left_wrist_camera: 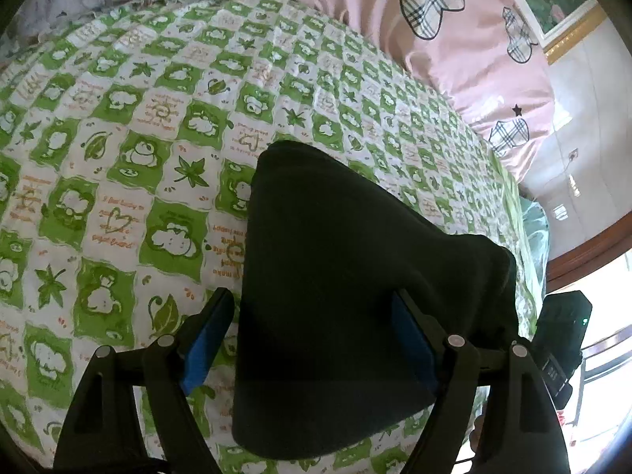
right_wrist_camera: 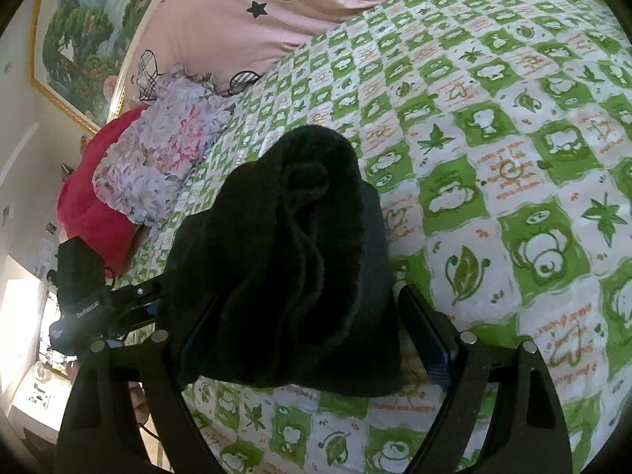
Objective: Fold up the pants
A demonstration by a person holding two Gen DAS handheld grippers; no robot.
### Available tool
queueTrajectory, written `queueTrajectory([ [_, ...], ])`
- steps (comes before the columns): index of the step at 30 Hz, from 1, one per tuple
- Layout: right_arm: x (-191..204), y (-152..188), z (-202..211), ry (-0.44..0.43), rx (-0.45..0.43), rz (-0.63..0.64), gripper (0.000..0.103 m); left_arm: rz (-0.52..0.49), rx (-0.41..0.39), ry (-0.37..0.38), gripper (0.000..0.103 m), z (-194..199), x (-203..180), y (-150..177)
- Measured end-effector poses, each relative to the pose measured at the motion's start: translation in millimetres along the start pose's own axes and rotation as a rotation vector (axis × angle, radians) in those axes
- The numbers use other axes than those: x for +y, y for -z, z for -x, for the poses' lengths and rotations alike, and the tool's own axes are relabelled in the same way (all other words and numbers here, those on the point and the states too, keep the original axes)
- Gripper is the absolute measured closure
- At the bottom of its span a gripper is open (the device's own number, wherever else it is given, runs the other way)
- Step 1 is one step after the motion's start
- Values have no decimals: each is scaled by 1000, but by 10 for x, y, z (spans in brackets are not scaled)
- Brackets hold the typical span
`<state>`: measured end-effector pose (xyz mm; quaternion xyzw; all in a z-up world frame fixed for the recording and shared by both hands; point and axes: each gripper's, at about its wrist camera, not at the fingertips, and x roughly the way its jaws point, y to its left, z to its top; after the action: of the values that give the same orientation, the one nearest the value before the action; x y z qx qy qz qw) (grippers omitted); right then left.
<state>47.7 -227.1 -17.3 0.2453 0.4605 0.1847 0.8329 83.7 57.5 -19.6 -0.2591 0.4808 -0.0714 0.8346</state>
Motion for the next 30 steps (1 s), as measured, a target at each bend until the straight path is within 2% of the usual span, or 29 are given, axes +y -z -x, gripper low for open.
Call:
queueTrajectory([
  [6, -21, -23, -61, -14, 9, 3, 16, 10, 11, 15, 20, -109, 64, -19],
  [8, -27, -28, -67, -22, 9, 6, 16, 5, 17, 18, 23, -145, 73, -16],
  [10, -32, -35, -75, -28, 9, 5, 16, 9, 24, 38, 35, -157, 90, -5],
  [11, -37, -40, -81, -31, 10, 6, 16, 11, 29, 52, 37, -164, 94, -5],
  [18, -33, -48, -109, -40, 19, 15, 16, 10, 19, 63, 48, -152, 124, 7],
  [21, -3, -29, -136, -36, 30, 36, 23, 8, 13, 66, 53, -132, 129, 21],
  [26, -18, -32, -108, -59, 30, 26, 48, -15, -10, 68, 66, -35, 69, 50],
  [30, 76, -45, -64, -55, 15, 46, 52, -30, -45, 68, 73, 76, 11, 63],
])
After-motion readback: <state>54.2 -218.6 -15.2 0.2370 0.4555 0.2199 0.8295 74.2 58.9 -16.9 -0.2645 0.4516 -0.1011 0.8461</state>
